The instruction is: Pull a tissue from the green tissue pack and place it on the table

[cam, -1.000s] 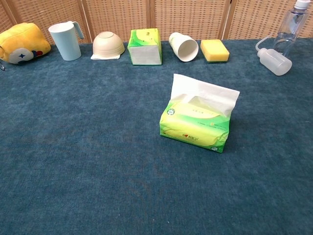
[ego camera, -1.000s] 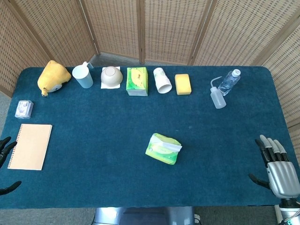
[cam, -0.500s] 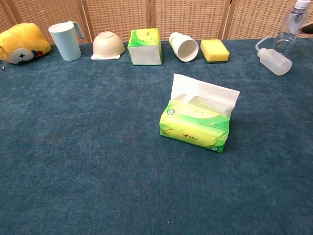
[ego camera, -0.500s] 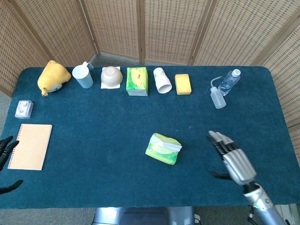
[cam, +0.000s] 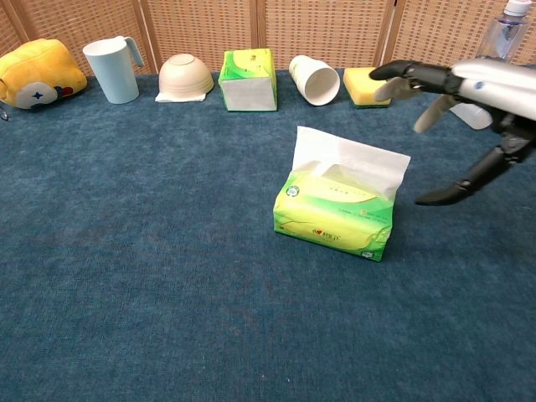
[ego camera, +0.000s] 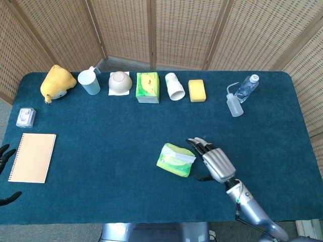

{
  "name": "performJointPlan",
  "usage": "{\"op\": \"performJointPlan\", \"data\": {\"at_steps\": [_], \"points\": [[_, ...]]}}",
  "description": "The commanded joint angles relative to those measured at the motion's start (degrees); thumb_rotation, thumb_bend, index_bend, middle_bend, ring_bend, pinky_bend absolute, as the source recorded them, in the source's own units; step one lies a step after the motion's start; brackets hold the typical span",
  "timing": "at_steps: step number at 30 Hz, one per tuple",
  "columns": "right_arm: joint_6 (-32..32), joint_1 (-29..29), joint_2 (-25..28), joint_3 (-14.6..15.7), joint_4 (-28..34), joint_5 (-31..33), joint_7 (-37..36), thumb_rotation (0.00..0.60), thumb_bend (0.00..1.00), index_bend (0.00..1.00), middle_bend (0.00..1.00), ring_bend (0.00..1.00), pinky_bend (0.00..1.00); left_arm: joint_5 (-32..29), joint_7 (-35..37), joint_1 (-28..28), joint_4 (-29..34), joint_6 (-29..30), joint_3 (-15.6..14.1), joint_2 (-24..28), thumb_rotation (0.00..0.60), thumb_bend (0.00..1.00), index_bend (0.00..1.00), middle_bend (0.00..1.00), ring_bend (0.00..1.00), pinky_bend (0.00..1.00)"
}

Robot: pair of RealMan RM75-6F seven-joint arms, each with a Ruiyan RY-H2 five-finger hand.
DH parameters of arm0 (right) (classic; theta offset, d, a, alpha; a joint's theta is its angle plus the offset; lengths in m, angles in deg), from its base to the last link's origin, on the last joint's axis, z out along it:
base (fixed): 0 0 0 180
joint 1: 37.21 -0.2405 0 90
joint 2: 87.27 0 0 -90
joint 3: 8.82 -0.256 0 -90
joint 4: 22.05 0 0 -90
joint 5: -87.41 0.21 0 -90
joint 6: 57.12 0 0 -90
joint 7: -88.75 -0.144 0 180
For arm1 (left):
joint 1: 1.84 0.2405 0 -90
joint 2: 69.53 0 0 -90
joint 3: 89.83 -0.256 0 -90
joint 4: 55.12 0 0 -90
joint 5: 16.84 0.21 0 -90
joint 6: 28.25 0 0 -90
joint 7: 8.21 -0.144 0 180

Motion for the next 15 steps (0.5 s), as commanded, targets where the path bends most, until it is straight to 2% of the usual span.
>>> {"op": "performJointPlan", "data": {"at_steps": [1,5,13,15], "points": [[-2.46,-2.62,-3.71,-1.49,-2.29,3.21,3.67,0.600,0.00,0.03,0.18,0.13,0.31,-0.23,0.19,-0.04,-0.15,-0.04,0.08,0.06,0.600,0.00,0.01,0.00,0.00,0.01],[-4.15,-5.09,-8.45,-2.81,-6.05,7.32,7.81,0.600,0.02,0.13,0.26,0.19,0.36,-0.79,0.87,-0.19,-0.29,-0.38,0.18,0.20,0.600,0.00,0.01,0.00,0.00,0.01],[-1.88,-6.58,-13.43,-3.67,-9.73,9.08,9.54,0.600,0.41,0.41,0.48,0.39,0.55,-1.34,1.68,-0.38,-0.52,-0.71,0.35,0.33,0.600,0.00,0.01,0.00,0.00,0.01],[-1.40,-6.73,-13.86,-3.84,-9.59,9.31,8.68,0.600,0.47,0.48,0.53,0.44,0.58,-1.56,2.03,-0.29,-0.64,-0.45,0.45,0.42,0.600,0.00,0.01,0.00,0.00,0.01]]}}
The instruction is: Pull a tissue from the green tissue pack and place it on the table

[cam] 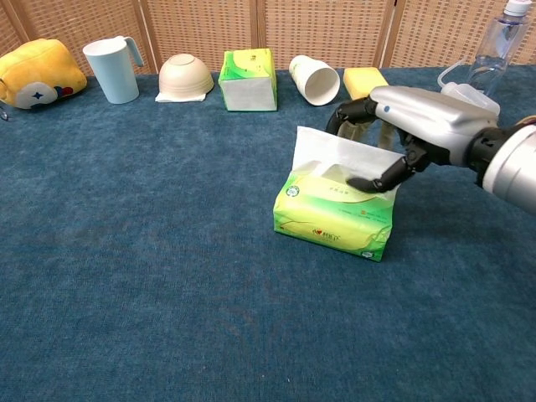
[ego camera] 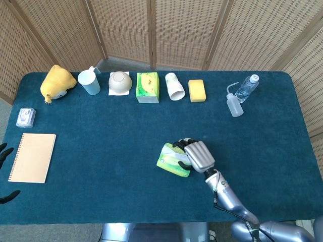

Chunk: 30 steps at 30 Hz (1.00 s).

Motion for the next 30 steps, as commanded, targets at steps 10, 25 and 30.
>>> {"op": "performJointPlan", "data": {"at_steps": [10,25,30], "points": [[3.05,-1.21,-1.74,0.26,-0.13,-0.72,0.90,0.600,0.62,0.75,0.76,0.64,0.78,-0.46,1.34,0.04,-0.43,0.15,0.18,0.33,0.600,0.00,0.01,0.00,0.00,0.01],[14.91,-5.36,-1.61,-8.72,9.23,-10.61,3.92,0.600,0.63,0.77,0.78,0.65,0.79,-0.19,1.74,0.19,-0.37,0.28,0.08,0.58,0.600,0.00,0.01,0.00,0.00,0.01],[12.68,-8.07,-2.64,-10.79,12.70,-7.69,7.91,0.600,0.63,0.77,0.78,0.65,0.79,-0.13,1.26,0.13,-0.17,0.01,0.01,0.53,0.600,0.00,0.01,0.00,0.00,0.01]]}}
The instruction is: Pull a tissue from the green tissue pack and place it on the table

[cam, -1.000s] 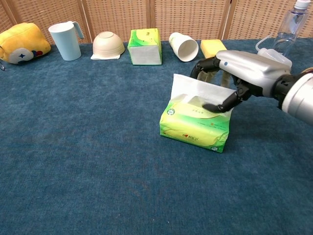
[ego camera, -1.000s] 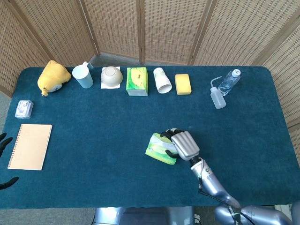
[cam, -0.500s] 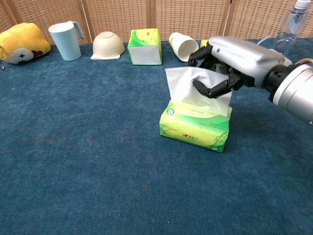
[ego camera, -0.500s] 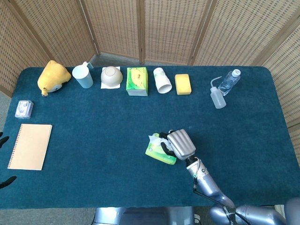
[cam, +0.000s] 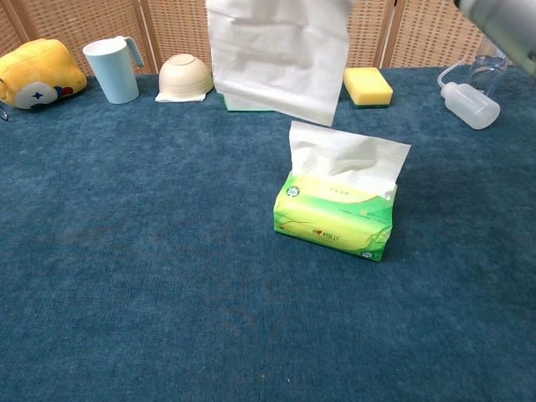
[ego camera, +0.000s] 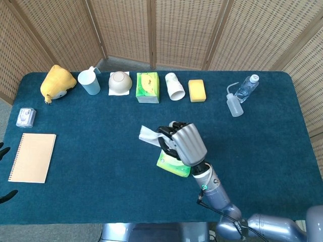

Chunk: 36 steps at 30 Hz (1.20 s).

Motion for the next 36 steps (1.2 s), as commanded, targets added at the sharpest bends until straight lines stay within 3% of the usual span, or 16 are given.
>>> {"op": "performJointPlan", "data": {"at_steps": [1,5,15,21,24,26,27,28,30,31,33,36], "points": [[-1.53,-2.00,-1.27,-0.97,2.06,2.02,2.57,0.600,0.63,0.77,0.78,0.65,0.79,0.03,-0.26,-0.04,0.06,-0.16,-0.04,-0.06,0.600,0.00,0.01,0.00,0.00,0.01],[-4.16,-4.68,-5.01,-0.16,2.17,5.03,5.28,0.600,0.63,0.77,0.78,0.65,0.79,0.10,-0.76,-0.20,0.24,-0.67,-0.15,-0.17,0.600,0.00,0.01,0.00,0.00,0.01],[-6.63,-9.66,-17.13,3.17,-6.08,9.49,11.10,0.600,0.63,0.77,0.78,0.65,0.79,0.62,0.14,-0.49,0.00,-1.35,-0.46,-0.11,0.600,0.00,0.01,0.00,0.00,0.01],[-6.13,-12.19,-26.24,3.38,-17.75,11.72,15.14,0.600,0.63,0.77,0.78,0.62,0.79,0.64,2.75,-0.61,-0.92,-1.18,-0.46,0.49,0.600,0.00,0.01,0.00,0.00,0.01],[-5.17,-12.30,-28.53,2.55,-20.78,12.68,15.59,0.600,0.63,0.76,0.77,0.62,0.79,0.72,3.68,-0.70,-1.34,-1.29,-0.53,0.71,0.600,0.00,0.01,0.00,0.00,0.01],[-5.73,-11.90,-29.08,2.28,-21.67,14.74,16.22,0.600,0.62,0.63,0.67,0.54,0.77,0.76,4.05,-0.76,-1.45,-1.43,-0.59,0.82,0.600,0.00,0.01,0.00,0.00,0.01],[-6.54,-11.73,-28.72,2.26,-21.18,15.96,16.92,0.600,0.59,0.47,0.56,0.46,0.74,0.80,4.15,-0.78,-1.48,-1.45,-0.60,0.85,0.600,0.00,0.01,0.00,0.00,0.01],[-7.55,-11.48,-28.09,2.28,-20.31,17.54,17.90,0.600,0.53,0.26,0.39,0.34,0.67,0.84,4.18,-0.80,-1.49,-1.45,-0.61,0.88,0.600,0.00,0.01,0.00,0.00,0.01],[-8.66,-11.19,-26.76,2.08,-18.57,19.58,19.60,0.600,0.38,0.02,0.13,0.15,0.53,0.90,4.10,-0.81,-1.46,-1.43,-0.61,0.87,0.600,0.00,0.01,0.00,0.00,0.01],[-8.70,-11.01,-26.14,1.85,-17.67,20.38,20.47,0.600,0.30,0.00,0.05,0.07,0.46,0.94,4.03,-0.80,-1.42,-1.42,-0.63,0.85,0.600,0.00,0.01,0.00,0.00,0.01],[-8.58,-10.73,-25.17,1.55,-16.22,21.09,21.17,0.600,0.20,0.00,0.00,0.01,0.37,1.03,3.80,-0.80,-1.35,-1.51,-0.70,0.83,0.600,0.00,0.01,0.00,0.00,0.01],[-8.17,-10.25,-23.23,1.40,-13.80,21.16,21.60,0.600,0.08,0.00,0.00,0.00,0.28,1.17,3.40,-0.78,-1.17,-1.59,-0.81,0.79,0.600,0.00,0.01,0.00,0.00,0.01]]}}
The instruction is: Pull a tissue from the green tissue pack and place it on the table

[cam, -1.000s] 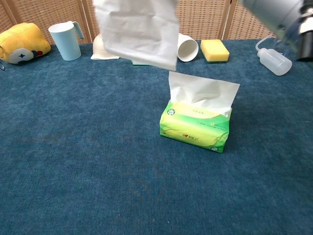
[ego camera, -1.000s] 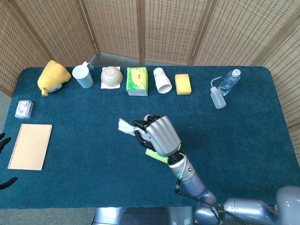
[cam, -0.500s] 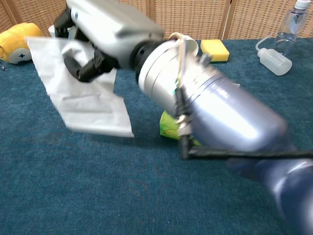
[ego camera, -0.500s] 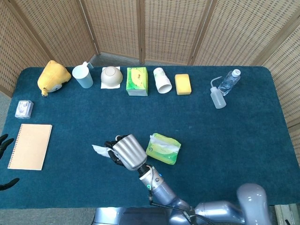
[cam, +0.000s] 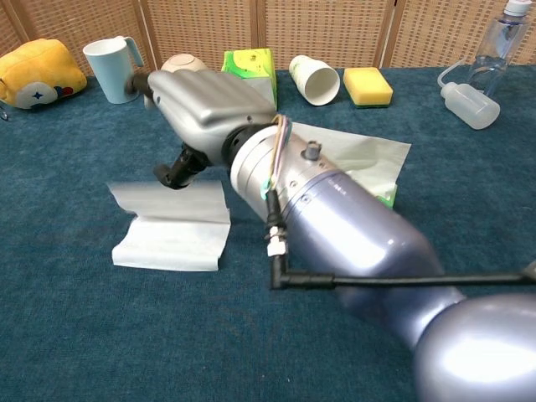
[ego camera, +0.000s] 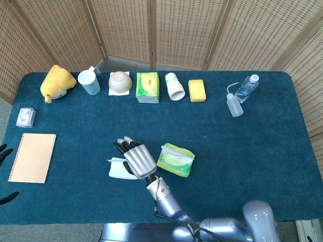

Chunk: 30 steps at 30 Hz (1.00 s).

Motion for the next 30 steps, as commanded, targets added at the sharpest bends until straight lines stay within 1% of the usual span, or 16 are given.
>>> {"op": "performJointPlan", "data": {"at_steps": [1,5,6,7,9,11,13,15,18,20,22,27,30], "points": [[0.16,0.71,2.40,-0.32,2.78,0.17,0.70,0.600,0.06,0.00,0.00,0.00,0.26,0.08,-0.30,0.03,0.13,0.00,-0.05,-0.05,0.600,0.00,0.01,0.00,0.00,0.01],[1.08,1.77,6.69,-0.01,6.99,-1.52,0.74,0.600,0.04,0.00,0.00,0.00,0.25,0.17,-0.94,0.11,0.46,-0.08,-0.20,-0.18,0.600,0.00,0.01,0.00,0.00,0.01],[2.39,2.54,9.26,-0.14,8.78,-3.44,0.63,0.600,0.04,0.00,0.00,0.00,0.25,0.28,-1.27,0.17,0.59,0.02,-0.23,-0.19,0.600,0.00,0.01,0.00,0.00,0.01],[3.21,3.61,12.49,0.43,10.32,-6.07,-0.66,0.600,0.04,0.00,0.00,0.00,0.25,0.42,-1.57,0.25,0.71,0.17,-0.26,-0.27,0.600,0.00,0.01,0.00,0.00,0.01],[3.21,4.76,16.59,1.55,11.55,-9.19,-4.12,0.600,0.04,0.00,0.00,0.00,0.25,0.48,-2.03,0.31,0.84,0.25,-0.27,-0.38,0.600,0.00,0.01,0.00,0.00,0.01],[4.32,5.95,20.57,2.55,10.97,-13.53,-8.28,0.600,0.04,0.00,0.00,0.00,0.26,0.60,-2.41,0.29,0.97,0.19,-0.31,-0.50,0.600,0.00,0.01,0.00,0.00,0.01],[5.07,6.68,23.34,3.69,9.75,-17.11,-12.73,0.600,0.04,0.00,0.00,0.00,0.26,0.64,-2.78,0.30,1.07,0.15,-0.33,-0.59,0.600,0.00,0.01,0.00,0.00,0.01],[7.58,8.47,27.93,5.66,7.18,-22.27,-19.70,0.600,0.04,0.00,0.00,0.00,0.27,0.85,-3.43,0.33,1.39,0.09,-0.44,-0.72,0.600,0.00,0.01,0.00,0.00,0.01],[11.28,11.00,33.12,8.52,4.44,-27.32,-27.94,0.600,0.03,0.00,0.00,0.02,0.27,0.89,-4.35,0.42,1.73,0.16,-0.45,-0.94,0.600,0.00,0.01,0.00,0.00,0.01],[13.01,12.66,35.93,10.08,3.46,-28.88,-30.93,0.600,0.03,0.00,0.00,0.02,0.27,0.83,-4.75,0.43,1.98,0.12,-0.46,-1.04,0.600,0.00,0.01,0.00,0.00,0.01],[14.66,14.94,39.18,11.86,2.85,-29.63,-32.28,0.600,0.01,0.00,0.00,0.02,0.27,0.78,-5.37,0.40,2.18,-0.02,-0.46,-1.14,0.600,0.00,0.01,0.00,0.00,0.01],[16.38,21.82,47.08,16.84,6.00,-27.01,-36.36,0.600,0.00,0.00,0.00,0.01,0.25,0.61,-7.24,0.66,2.95,0.25,-0.43,-1.47,0.600,0.00,0.01,0.00,0.00,0.01],[16.99,24.81,49.82,19.28,6.67,-26.57,-35.69,0.600,0.00,0.00,0.00,0.00,0.22,-0.49,-10.45,1.38,4.03,1.01,-0.26,-1.85,0.600,0.00,0.01,0.00,0.00,0.01]]}}
